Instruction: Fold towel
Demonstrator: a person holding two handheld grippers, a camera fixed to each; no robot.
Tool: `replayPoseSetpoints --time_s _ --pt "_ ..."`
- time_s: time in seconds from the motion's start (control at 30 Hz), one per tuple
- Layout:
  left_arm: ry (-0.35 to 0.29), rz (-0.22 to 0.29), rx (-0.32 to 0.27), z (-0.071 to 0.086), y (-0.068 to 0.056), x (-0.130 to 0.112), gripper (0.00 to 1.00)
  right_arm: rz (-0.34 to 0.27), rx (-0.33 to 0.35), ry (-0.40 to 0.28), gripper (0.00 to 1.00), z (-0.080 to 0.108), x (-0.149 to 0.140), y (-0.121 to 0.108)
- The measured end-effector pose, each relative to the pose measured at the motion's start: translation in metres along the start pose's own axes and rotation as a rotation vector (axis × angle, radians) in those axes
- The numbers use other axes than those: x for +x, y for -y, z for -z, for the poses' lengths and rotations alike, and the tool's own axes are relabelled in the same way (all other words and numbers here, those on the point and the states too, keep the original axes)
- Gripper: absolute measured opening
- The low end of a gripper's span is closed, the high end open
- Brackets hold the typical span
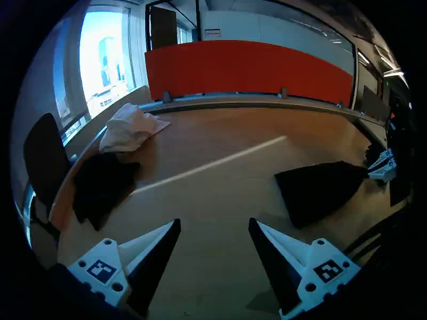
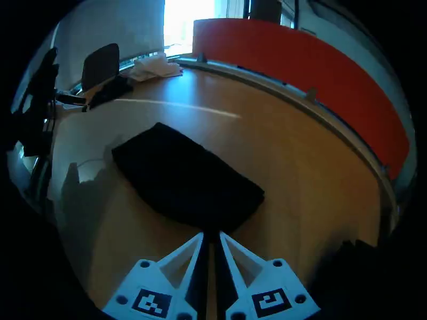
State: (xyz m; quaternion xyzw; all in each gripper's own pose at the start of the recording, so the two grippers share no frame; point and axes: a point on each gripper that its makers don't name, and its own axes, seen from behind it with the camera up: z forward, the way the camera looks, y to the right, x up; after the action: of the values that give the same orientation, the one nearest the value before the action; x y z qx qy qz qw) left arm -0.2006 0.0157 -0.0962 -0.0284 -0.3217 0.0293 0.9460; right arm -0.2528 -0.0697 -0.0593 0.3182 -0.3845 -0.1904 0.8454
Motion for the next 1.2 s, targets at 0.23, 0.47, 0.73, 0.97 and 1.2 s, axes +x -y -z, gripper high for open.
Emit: replayPoseSetpoints --time_s 0.23,0.47,0.73,0.97,1.2 --pt "-0.001 -0.001 -0.004 0.000 -0.002 0.001 0.94 0.031 -0.028 -0.057 0.05 0.020 0.030 -0.005" --pt "-0.002 -0.004 -0.009 -0.001 -0.004 0.002 0.95 0.065 -0.028 -0.097 0.05 0.035 0.054 -0.001" --pt "-0.006 -0.006 -0.012 -0.001 -0.005 0.003 0.94 0.093 -0.014 -0.115 0.05 0.037 0.070 0.005" --pt "-0.010 -0.003 -0.011 0.000 -0.004 0.005 0.94 0.123 0.015 -0.125 0.05 0.030 0.085 0.017" --pt "-0.015 0.003 -0.009 0.001 -0.002 0.006 0.94 0.155 0.057 -0.142 0.05 0.018 0.107 0.035"
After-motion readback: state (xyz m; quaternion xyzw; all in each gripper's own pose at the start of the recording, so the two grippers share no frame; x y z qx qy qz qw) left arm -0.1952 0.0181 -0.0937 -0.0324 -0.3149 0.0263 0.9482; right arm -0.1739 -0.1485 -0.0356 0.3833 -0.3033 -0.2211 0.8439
